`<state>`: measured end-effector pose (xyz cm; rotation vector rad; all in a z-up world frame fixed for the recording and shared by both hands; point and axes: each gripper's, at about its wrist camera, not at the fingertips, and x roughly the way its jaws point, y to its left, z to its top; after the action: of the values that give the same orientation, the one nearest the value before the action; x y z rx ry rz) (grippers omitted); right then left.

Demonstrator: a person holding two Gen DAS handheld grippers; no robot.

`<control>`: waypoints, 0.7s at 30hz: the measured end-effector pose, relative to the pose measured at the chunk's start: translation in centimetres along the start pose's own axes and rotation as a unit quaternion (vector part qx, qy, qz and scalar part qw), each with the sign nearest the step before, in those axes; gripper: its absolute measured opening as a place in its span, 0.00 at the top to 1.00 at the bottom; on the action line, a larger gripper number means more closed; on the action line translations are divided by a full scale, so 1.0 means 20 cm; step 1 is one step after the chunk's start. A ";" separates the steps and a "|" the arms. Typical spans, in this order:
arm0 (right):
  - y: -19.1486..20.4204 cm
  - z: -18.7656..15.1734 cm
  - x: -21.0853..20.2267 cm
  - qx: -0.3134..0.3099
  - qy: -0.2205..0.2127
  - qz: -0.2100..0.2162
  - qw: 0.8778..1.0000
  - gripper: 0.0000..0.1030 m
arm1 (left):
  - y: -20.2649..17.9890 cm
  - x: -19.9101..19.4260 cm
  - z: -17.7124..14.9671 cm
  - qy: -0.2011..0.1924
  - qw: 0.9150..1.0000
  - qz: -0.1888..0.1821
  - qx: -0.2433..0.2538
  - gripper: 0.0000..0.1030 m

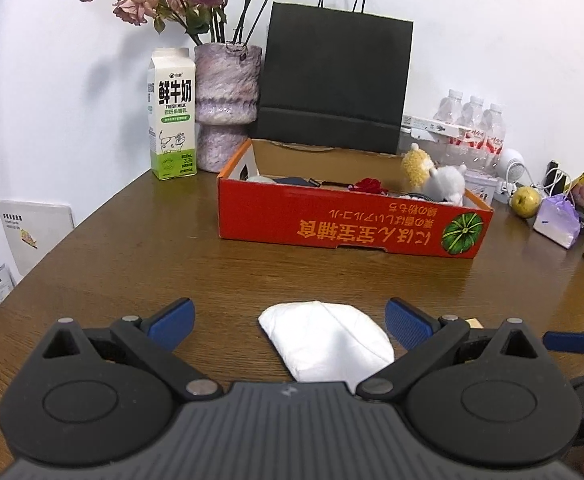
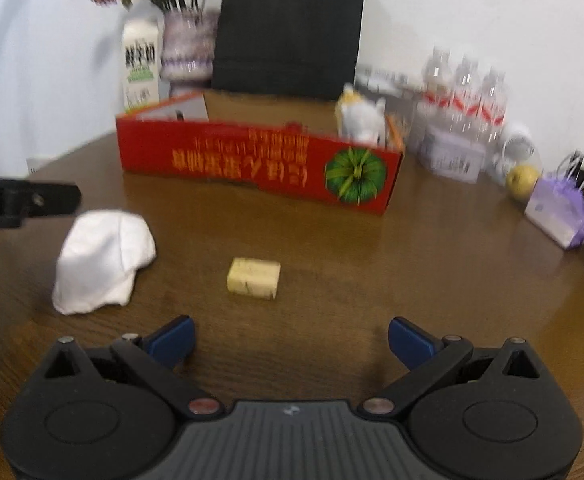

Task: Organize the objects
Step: 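Move both tools back toward the white cloth and yellow sponge block, then grasp the yellow sponge block with the right tool while the left tool grasps the white cloth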

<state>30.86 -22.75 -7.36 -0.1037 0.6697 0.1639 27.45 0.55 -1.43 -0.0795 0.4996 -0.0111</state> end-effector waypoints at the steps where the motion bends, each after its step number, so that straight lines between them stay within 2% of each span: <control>1: -0.01 0.00 0.01 0.006 0.002 0.003 1.000 0.00 | 0.00 -0.01 0.00 -0.002 1.000 -0.001 -0.002 0.00; 9: 0.00 0.05 0.08 0.034 0.008 0.006 0.999 0.01 | 0.03 -0.01 0.01 0.000 1.000 0.009 -0.018 0.00; 12: 0.01 0.08 0.12 0.037 0.002 0.006 0.999 0.09 | 0.04 0.00 0.01 0.004 1.000 0.014 -0.023 0.00; 14: 0.03 0.10 0.13 0.033 -0.007 0.009 0.999 0.27 | 0.04 0.01 0.01 0.006 1.000 0.017 -0.024 0.00; 15: 0.03 0.10 0.12 0.032 -0.012 0.011 0.999 0.45 | 0.05 0.01 0.01 0.007 1.000 0.018 -0.025 0.00; 16: 0.04 0.11 0.12 0.030 -0.016 0.012 0.999 0.55 | 0.05 0.01 0.01 0.007 0.999 0.017 -0.026 0.00; 17: 0.04 0.11 0.12 0.026 -0.019 0.017 0.999 0.71 | 0.05 0.01 0.01 0.007 0.999 0.017 -0.026 0.00; 21: 0.04 0.11 0.11 0.030 -0.023 0.016 0.999 0.72 | 0.05 0.01 0.01 0.005 1.000 0.016 -0.026 0.00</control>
<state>33.71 -21.42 -6.99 -0.0311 0.6307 0.1765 27.73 1.51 -1.45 -0.1233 0.5112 0.0328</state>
